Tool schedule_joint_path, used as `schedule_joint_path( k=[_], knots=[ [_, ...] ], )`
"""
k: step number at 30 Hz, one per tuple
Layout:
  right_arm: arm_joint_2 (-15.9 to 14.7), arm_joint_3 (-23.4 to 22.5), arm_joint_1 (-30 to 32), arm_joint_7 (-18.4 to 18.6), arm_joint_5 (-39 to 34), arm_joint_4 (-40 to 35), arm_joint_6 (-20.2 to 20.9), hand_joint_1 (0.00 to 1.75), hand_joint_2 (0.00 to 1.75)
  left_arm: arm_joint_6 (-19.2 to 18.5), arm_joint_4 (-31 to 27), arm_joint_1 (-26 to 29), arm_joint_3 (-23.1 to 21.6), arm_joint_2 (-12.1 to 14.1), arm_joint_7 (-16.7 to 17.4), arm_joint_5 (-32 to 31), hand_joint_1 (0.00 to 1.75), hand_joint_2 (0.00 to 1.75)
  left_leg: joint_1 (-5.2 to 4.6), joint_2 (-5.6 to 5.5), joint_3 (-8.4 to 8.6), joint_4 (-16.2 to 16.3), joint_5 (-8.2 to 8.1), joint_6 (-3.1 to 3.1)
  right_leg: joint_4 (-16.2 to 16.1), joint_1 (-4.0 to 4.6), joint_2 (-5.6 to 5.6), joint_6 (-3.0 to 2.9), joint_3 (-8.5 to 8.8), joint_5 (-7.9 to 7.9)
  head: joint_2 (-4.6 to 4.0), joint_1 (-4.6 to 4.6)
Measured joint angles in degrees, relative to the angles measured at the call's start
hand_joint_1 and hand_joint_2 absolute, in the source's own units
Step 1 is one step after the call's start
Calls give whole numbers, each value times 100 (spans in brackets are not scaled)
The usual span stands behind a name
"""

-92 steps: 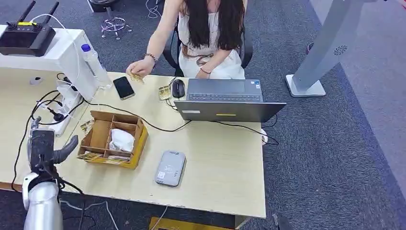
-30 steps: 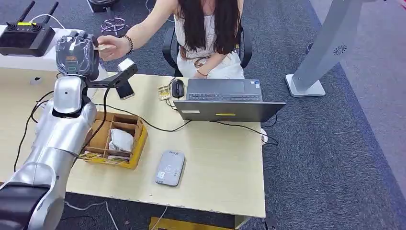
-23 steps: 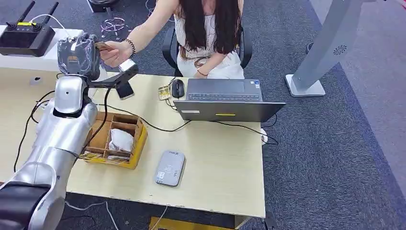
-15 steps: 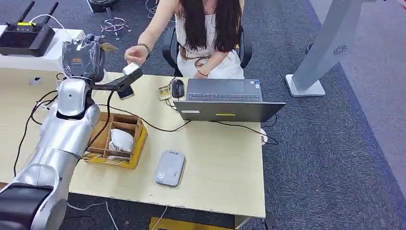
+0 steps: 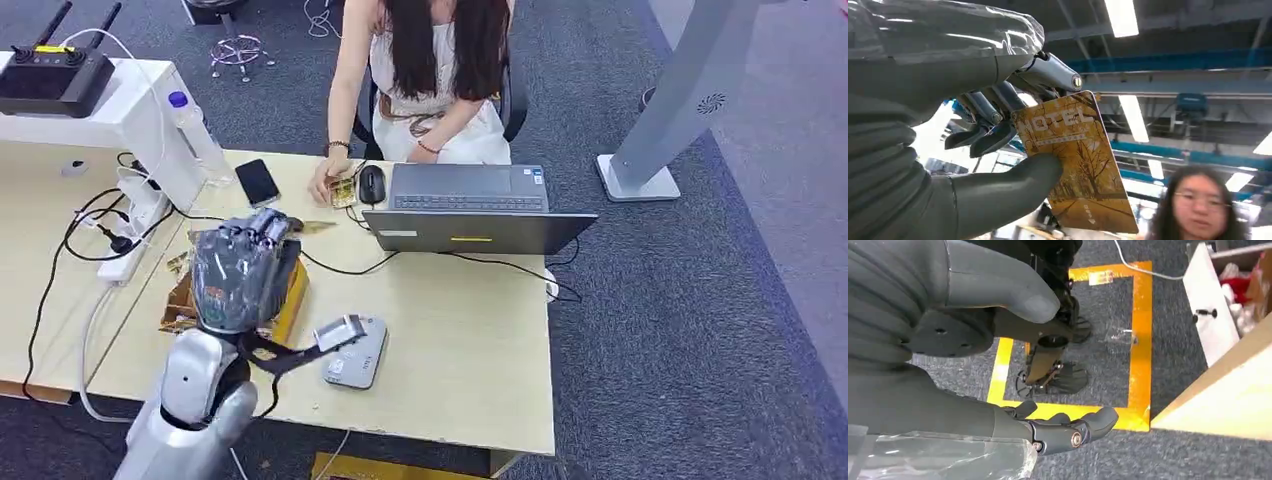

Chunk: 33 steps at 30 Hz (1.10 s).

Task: Pass the card to the sensor for recognition and then transmit it.

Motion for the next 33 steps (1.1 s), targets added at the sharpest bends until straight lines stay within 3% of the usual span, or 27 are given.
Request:
schedule_joint_path(
  k=[3,8,17,25,33],
  knots=[
    [-2,-63,33,-35,-15,-2,-6,0,175,-82,-407,353,-200,41,70,-22,175,175,0,1,1,-1,0,0,0,0,1,0,0,0,0,-4],
    [-4,-87,52,-50,-4,-2,2,0,175,-794,-439,524,-286,74,339,72,175,175,2,-1,2,-1,7,-2,1,1,-3,-3,1,4,0,-2],
    [-4,-81,36,35,109,0,77,0,175,-1629,725,210,-286,55,555,262,175,175,1,1,4,0,15,-3,4,1,-1,-7,2,11,0,-2],
    [-4,-70,36,118,149,-2,90,0,175,-2125,1509,107,-290,0,796,157,175,175,2,1,3,-1,15,-3,4,1,-1,-7,-1,11,0,0],
    [-4,-33,31,136,177,-2,98,0,175,-2361,1979,46,-391,-18,717,284,175,175,2,0,2,-1,15,-3,4,1,-2,-7,0,11,0,0]
  ],
)
